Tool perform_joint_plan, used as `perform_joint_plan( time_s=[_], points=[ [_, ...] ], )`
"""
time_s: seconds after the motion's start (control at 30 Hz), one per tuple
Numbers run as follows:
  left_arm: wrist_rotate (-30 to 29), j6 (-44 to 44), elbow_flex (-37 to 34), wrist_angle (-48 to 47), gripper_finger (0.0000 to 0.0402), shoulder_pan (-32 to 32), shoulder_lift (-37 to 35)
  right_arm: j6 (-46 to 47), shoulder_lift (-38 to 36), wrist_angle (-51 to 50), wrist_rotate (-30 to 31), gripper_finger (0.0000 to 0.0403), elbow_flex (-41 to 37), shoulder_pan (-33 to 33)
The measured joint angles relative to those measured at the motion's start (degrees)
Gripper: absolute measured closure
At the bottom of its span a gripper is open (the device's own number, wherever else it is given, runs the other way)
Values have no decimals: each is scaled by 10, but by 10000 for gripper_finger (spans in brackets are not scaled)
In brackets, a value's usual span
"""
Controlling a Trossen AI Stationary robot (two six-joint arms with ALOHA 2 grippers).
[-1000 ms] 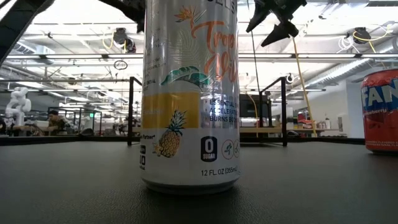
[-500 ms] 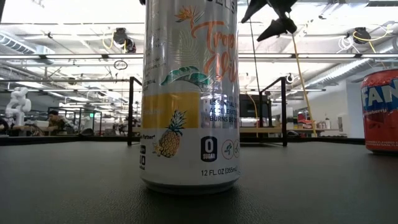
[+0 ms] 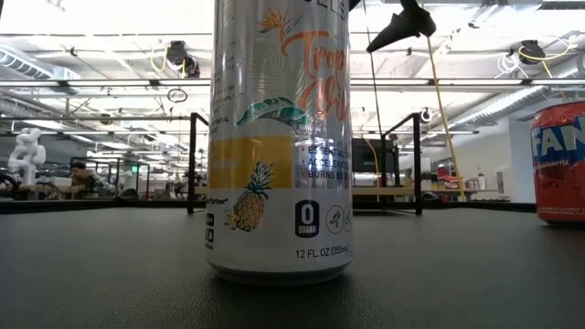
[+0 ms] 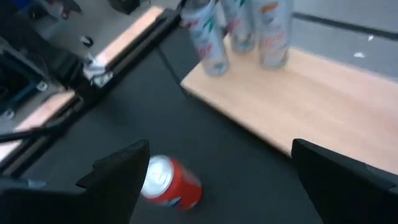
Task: Place canned beverage on shelf
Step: Put the white yellow soda can on the shelf aligned with the other white yellow soda can on the shelf
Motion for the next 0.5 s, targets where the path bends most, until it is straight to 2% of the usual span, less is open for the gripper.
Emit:
perform_joint_plan(
  time_s=[0.2,0.4,0.5],
  points=[
    [0,-30,-13,12,89,-40,-18,66,43,-2,39,23,0,70],
    [-10,-104,-137,102,89,-82,-82,89,41,-6,75,23,0,116],
    [-64,-151,-205,165,89,-116,-116,87,26,-27,86,23,0,131]
  ],
)
